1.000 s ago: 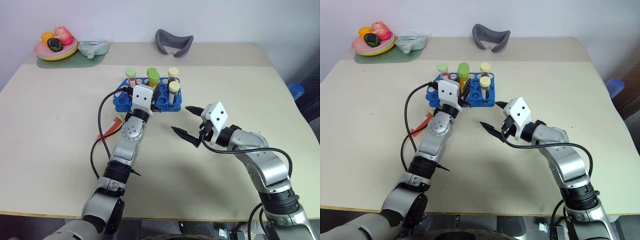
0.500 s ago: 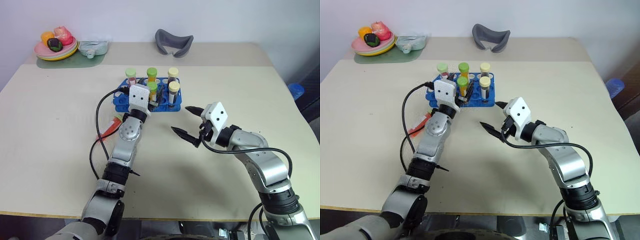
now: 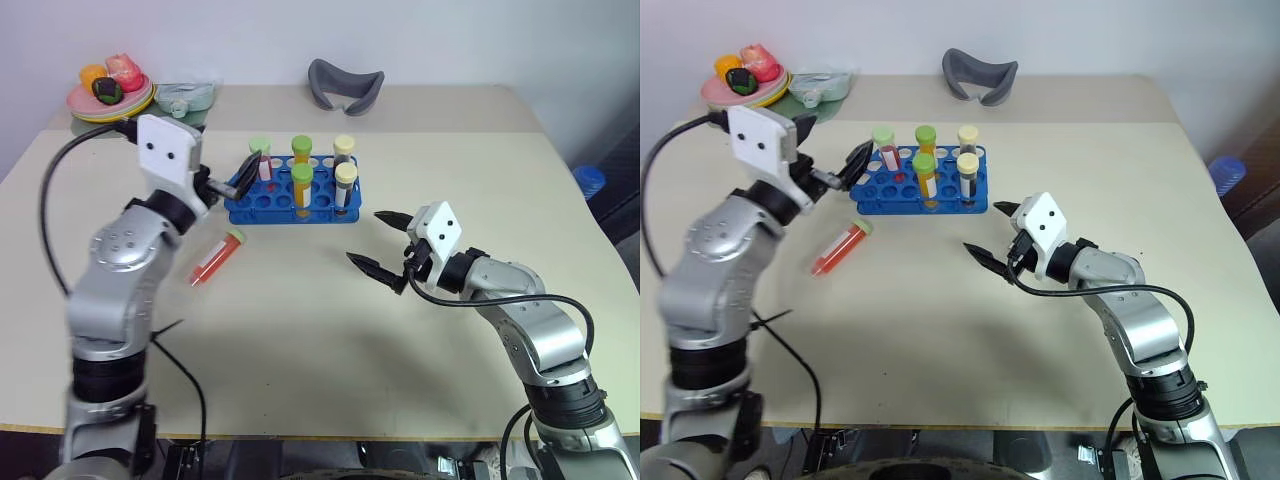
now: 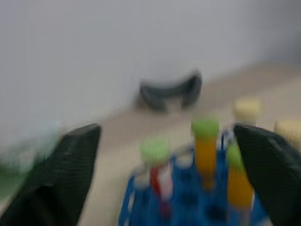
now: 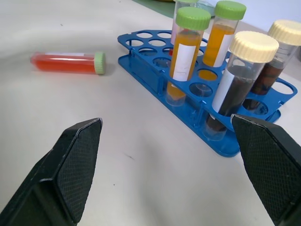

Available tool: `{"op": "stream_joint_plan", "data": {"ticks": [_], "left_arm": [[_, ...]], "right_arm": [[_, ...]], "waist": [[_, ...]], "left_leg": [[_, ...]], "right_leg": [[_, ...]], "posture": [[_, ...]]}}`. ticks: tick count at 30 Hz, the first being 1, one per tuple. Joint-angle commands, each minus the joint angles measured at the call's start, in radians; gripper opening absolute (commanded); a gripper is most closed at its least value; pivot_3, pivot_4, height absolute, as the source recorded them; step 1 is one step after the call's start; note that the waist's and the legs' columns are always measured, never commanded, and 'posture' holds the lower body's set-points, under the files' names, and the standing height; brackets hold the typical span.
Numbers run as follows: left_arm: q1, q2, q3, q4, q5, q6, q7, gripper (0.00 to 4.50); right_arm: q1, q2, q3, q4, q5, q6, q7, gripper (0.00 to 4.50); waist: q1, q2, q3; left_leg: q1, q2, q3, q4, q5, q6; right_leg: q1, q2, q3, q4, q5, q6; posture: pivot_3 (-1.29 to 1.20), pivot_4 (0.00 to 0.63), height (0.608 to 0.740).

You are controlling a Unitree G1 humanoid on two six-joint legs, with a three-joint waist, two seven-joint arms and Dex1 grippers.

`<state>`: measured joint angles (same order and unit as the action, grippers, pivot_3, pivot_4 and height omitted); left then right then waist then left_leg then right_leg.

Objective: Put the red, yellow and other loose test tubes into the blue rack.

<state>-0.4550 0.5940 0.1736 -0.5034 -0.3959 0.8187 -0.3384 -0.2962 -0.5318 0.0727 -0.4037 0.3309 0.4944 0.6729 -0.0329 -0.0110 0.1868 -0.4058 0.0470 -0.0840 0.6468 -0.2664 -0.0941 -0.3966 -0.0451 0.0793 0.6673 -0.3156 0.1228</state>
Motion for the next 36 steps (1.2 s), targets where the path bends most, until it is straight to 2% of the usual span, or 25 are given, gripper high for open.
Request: {"op": "stream_joint_plan", "data": {"ticks": [1, 3, 7, 9, 12, 21, 28, 35, 36], "left_arm": [[-0.005, 0.211, 0.002, -0.061, -0.077, 0.306, -0.104, 4.48], [-0.052, 0.312, -0.036, -0.034, -0.141, 0.460, -0.169, 4.48], [-0.157, 0.386, -0.134, 0.046, -0.186, 0.647, -0.220, 4.48], [-0.229, 0.417, -0.239, 0.129, -0.171, 0.710, -0.233, 4.48], [-0.366, 0.384, -0.387, 0.303, -0.131, 0.772, -0.225, 4.48], [-0.598, 0.261, -0.657, 0.623, -0.049, 0.745, -0.278, 4.48], [-0.650, 0.212, -0.773, 0.764, 0.006, 0.702, -0.332, 4.48], [-0.670, 0.182, -0.795, 0.840, 0.044, 0.682, -0.374, 4.48], [-0.670, 0.180, -0.794, 0.845, 0.049, 0.681, -0.377, 4.24]], "right_arm": [[-0.029, -0.019, -0.006, -0.008, 0.013, -0.013, 0.038, 4.50], [-0.026, -0.074, 0.013, -0.030, 0.041, 0.004, 0.131, 4.50], [-0.012, -0.163, 0.027, -0.062, 0.075, 0.006, 0.252, 4.50], [-0.015, -0.185, 0.030, -0.068, 0.079, 0.001, 0.282, 4.50], [-0.013, -0.190, 0.033, -0.067, 0.074, -0.010, 0.293, 4.50], [0.008, -0.178, 0.052, -0.086, 0.059, -0.020, 0.276, 4.50], [0.033, -0.182, 0.048, -0.113, 0.063, -0.013, 0.263, 4.50], [0.037, -0.184, 0.047, -0.114, 0.056, -0.016, 0.262, 4.50], [0.037, -0.184, 0.048, -0.114, 0.055, -0.017, 0.262, 4.50]], "waist": [[-0.011, 0.001, 0.000], [-0.012, 0.001, 0.001], [-0.010, 0.000, 0.001], [-0.012, 0.000, 0.001], [-0.014, 0.000, 0.001], [-0.010, 0.000, 0.001], [-0.012, 0.001, 0.001], [-0.011, 0.002, 0.000], [-0.011, 0.002, 0.000]], "left_leg": [[0.000, 0.000, 0.000, 0.000, 0.000, 0.000], [0.000, 0.000, 0.000, -0.001, 0.000, 0.000], [0.000, 0.000, -0.001, -0.001, 0.000, 0.000], [0.000, 0.000, -0.001, 0.000, 0.000, 0.000], [0.001, 0.000, -0.001, 0.000, 0.000, 0.000], [-0.001, 0.000, -0.001, 0.000, 0.000, -0.001], [-0.001, 0.000, -0.001, 0.000, 0.001, -0.001], [0.000, 0.000, -0.001, 0.000, 0.000, 0.000], [0.000, 0.000, -0.001, 0.000, 0.000, 0.000]], "right_leg": [[0.000, 0.000, 0.000, 0.000, 0.000, 0.000], [0.000, 0.000, 0.000, 0.000, 0.000, 0.000], [0.001, 0.000, -0.001, -0.001, 0.000, 0.000], [0.001, 0.000, -0.001, -0.001, 0.000, 0.000], [0.001, 0.001, -0.001, 0.000, 0.000, 0.000], [-0.001, 0.000, -0.001, 0.000, 0.000, 0.000], [-0.001, 0.001, -0.001, 0.000, 0.000, 0.000], [0.000, 0.000, -0.001, 0.001, 0.000, 0.000], [0.000, 0.000, -0.001, 0.001, 0.000, 0.000]], "posture": [[0.00, 0.150, 0.740], [0.00, 0.150, 0.740], [0.00, 0.150, 0.740], [0.00, 0.150, 0.740], [0.00, 0.150, 0.740], [0.00, 0.150, 0.740], [0.00, 0.150, 0.740], [0.00, 0.150, 0.740], [0.00, 0.150, 0.740]]}}
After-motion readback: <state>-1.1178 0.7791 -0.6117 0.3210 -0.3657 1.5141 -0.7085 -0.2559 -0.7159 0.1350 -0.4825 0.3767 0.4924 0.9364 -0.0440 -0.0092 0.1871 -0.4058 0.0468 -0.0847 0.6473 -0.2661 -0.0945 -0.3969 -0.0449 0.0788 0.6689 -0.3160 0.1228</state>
